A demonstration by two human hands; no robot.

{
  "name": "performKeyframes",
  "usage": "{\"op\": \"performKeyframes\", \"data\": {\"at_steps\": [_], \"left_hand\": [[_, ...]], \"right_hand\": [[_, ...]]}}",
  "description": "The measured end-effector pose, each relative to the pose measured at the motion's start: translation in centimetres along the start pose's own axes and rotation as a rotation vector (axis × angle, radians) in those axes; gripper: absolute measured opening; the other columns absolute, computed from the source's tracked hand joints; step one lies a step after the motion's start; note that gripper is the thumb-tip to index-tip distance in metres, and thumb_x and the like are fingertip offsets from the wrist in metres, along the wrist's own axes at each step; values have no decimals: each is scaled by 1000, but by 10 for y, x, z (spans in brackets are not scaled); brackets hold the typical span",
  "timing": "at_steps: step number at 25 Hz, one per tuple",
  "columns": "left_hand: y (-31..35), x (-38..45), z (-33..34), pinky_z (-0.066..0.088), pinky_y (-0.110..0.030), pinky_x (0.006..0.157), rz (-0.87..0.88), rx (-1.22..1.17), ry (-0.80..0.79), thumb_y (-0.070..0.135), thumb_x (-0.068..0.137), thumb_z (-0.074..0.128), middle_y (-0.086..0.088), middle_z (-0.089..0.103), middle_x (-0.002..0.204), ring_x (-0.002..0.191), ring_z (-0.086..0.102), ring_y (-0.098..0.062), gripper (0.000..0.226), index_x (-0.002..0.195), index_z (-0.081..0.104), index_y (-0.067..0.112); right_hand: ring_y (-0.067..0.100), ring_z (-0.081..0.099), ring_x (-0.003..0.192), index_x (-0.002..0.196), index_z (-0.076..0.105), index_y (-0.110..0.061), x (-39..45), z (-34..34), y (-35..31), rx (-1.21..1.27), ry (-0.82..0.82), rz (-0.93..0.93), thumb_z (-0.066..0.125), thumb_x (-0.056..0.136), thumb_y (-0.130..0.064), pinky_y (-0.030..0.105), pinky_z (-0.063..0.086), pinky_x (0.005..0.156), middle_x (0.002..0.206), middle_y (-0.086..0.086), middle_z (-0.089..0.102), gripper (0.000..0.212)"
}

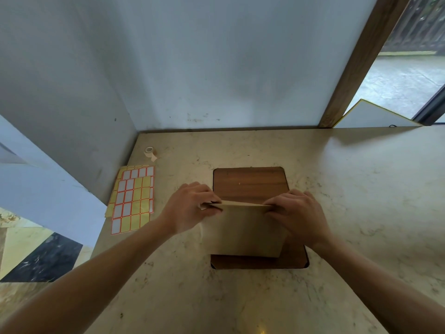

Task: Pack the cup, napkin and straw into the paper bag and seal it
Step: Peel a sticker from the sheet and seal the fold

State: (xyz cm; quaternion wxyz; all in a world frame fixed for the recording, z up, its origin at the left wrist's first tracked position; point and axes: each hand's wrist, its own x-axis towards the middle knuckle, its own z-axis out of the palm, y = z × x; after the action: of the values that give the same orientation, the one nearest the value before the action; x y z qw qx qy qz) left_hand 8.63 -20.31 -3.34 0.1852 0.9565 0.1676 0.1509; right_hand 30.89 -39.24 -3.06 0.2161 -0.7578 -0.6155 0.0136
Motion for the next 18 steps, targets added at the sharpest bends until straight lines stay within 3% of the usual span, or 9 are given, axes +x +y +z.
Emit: {"op": "performKeyframes", "data": {"at_steps": [2, 5, 8, 13, 18], "left_hand": [[-7, -10, 3, 47, -35, 75, -103, -100, 38, 31, 80, 75, 16, 65, 92, 85, 55, -7, 20, 100, 74, 27], [-14, -24, 9, 45, -34, 80, -278, -285, 107, 29, 77, 79, 21, 67, 96, 95, 56, -4, 25, 100, 72, 34], [-14, -32, 12, 46, -31, 78, -366, -421, 171, 25, 76, 80, 24, 68, 98, 99, 59, -6, 31, 98, 69, 45], [-18, -37, 17, 55, -48, 81, -530, -607, 232, 10, 75, 79, 9, 72, 97, 94, 65, -11, 28, 97, 75, 27], [-15, -38, 17, 56, -39, 80, -562, -564, 288, 14, 75, 79, 15, 73, 88, 85, 67, -8, 23, 87, 75, 33]], "right_hand": [[8, 61, 83, 96, 74, -34, -7, 0, 10, 160, 22, 115, 76, 79, -29, 33, 50, 72, 89, -15, 72, 18], [0, 65, 82, 88, 74, -45, -19, 6, 24, 458, 53, 324, 81, 73, -25, 21, 49, 74, 83, -22, 73, 26], [1, 67, 90, 89, 77, -40, -26, 12, 34, 725, 78, 475, 80, 75, -22, 26, 51, 84, 88, -16, 75, 24], [1, 68, 89, 92, 78, -37, -22, 6, 30, 797, 142, 499, 78, 78, -23, 27, 51, 86, 90, -15, 76, 20], [0, 68, 85, 95, 77, -32, -10, 2, 28, 697, 133, 420, 78, 77, -19, 25, 50, 86, 87, -18, 74, 23]]}}
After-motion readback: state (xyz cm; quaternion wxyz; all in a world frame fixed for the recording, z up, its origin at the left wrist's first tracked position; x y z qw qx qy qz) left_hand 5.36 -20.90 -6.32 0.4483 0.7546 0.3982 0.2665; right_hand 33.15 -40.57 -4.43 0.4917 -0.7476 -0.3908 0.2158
